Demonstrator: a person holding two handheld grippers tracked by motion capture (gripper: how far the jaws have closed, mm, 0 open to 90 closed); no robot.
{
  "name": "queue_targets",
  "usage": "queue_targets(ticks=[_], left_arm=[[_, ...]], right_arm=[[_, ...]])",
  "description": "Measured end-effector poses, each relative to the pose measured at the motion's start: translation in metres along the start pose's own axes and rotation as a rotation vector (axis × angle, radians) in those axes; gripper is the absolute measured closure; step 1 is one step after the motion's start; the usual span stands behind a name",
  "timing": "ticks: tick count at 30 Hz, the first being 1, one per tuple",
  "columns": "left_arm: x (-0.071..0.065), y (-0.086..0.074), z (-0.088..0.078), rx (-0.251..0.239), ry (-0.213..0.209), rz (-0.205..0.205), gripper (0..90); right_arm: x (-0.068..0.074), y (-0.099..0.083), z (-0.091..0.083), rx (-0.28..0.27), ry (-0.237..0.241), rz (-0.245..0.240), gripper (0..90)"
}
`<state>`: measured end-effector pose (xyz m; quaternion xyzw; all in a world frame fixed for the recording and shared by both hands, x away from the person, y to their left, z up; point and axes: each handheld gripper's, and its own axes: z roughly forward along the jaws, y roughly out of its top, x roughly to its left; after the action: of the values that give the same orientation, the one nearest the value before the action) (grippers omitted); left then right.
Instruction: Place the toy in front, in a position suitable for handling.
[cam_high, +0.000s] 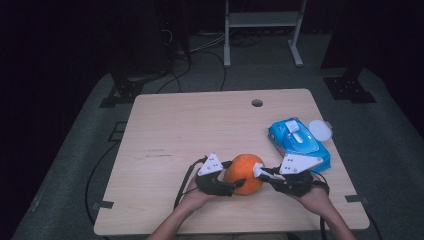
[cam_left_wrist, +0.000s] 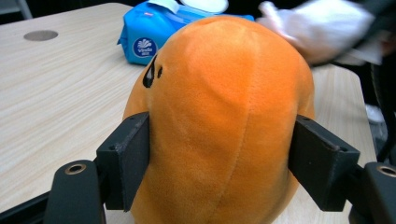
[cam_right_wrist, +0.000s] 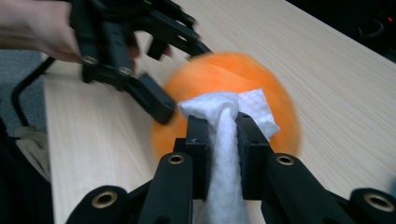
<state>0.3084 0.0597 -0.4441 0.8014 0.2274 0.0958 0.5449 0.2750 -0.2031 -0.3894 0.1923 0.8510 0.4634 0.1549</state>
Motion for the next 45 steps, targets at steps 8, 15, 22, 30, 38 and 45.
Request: queue_targets(ticks=[8,15,22,30,38,45], left_arm=[[-0.001,0.0,-0.001,0.018,-0.019,0.057,19.2],[-0.009,0.0,0.004,0.034,0.015,0.119,32.4],[-0.011,-0.002,0.004,0.043,0.023,0.141,33.0],[-0.009,-0.006,0.005,0.003,-0.017,0.159,30.7],[-0.013,-0.007,0.008,0.028,0.0,0.188,32.0],[-0.015,-0.009,0.008,0.02,-0.002,0.203,32.5]], right_arm=[[-0.008,-0.004,-0.001,0.001,-0.047,0.006,77.1],[-0.001,-0.003,-0.001,0.011,-0.043,-0.008,77.1],[0.014,0.01,0.01,0.003,-0.011,-0.067,77.2],[-0.012,-0.003,-0.004,-0.023,-0.097,0.012,77.1],[0.008,0.007,0.006,-0.02,-0.037,-0.037,77.1],[0.007,0.01,0.007,-0.029,-0.072,-0.03,77.1]])
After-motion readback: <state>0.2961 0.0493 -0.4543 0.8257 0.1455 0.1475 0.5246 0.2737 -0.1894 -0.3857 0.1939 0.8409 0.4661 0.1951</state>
